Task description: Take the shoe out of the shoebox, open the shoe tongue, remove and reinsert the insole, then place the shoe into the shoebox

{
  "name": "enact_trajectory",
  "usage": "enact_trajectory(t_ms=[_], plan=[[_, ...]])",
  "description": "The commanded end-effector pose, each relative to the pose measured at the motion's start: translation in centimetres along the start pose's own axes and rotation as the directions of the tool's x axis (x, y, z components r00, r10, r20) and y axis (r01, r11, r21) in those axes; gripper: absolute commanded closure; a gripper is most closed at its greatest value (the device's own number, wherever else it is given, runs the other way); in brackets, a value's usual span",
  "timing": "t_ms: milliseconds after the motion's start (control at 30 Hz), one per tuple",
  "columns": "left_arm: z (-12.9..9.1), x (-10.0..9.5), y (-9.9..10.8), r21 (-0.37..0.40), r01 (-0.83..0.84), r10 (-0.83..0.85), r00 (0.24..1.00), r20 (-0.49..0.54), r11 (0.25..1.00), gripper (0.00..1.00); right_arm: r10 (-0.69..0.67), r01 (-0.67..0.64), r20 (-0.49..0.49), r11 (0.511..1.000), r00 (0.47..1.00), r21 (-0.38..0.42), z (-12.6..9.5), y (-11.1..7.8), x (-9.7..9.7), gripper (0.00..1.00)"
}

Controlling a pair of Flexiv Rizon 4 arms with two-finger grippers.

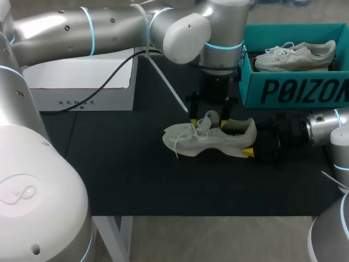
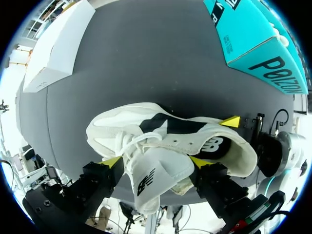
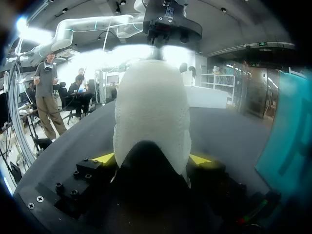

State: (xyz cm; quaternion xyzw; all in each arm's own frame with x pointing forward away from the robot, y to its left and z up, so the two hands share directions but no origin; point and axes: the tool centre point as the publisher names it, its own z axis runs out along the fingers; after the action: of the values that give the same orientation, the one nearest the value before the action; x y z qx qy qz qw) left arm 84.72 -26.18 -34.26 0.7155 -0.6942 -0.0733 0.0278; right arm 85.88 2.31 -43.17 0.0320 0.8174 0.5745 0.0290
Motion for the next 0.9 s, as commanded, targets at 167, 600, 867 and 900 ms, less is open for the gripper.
enact_trajectory(t_ms=[167,600,867,900], plan=[[-0.1,0.1,0.4,0.005,0.009,-0.009,1.0,0.012,1.0,1.0,0.0,0.0,0.002,1.0,1.0,0.002,0.3,-0.3,0.0,1.0],[-0.1,-2.0,1.0,0.015,0.034,-0.034,0.999,0.014,0.999,1.0,0.0,0.0,0.002,1.0,1.0,0.002,0.3,-0.3,0.0,1.0],[1.2,-3.5,1.0,-0.015,0.056,-0.056,0.998,0.002,0.998,1.0,0.0,0.0,0.002,1.0,1.0,0.002,0.3,-0.3,0.0,1.0],[1.4,-3.6,1.0,-0.02,0.059,-0.059,0.998,0.0,0.998,1.0,0.0,0.0,0.002,1.0,1.0,0.002,0.3,-0.3,0.0,1.0]])
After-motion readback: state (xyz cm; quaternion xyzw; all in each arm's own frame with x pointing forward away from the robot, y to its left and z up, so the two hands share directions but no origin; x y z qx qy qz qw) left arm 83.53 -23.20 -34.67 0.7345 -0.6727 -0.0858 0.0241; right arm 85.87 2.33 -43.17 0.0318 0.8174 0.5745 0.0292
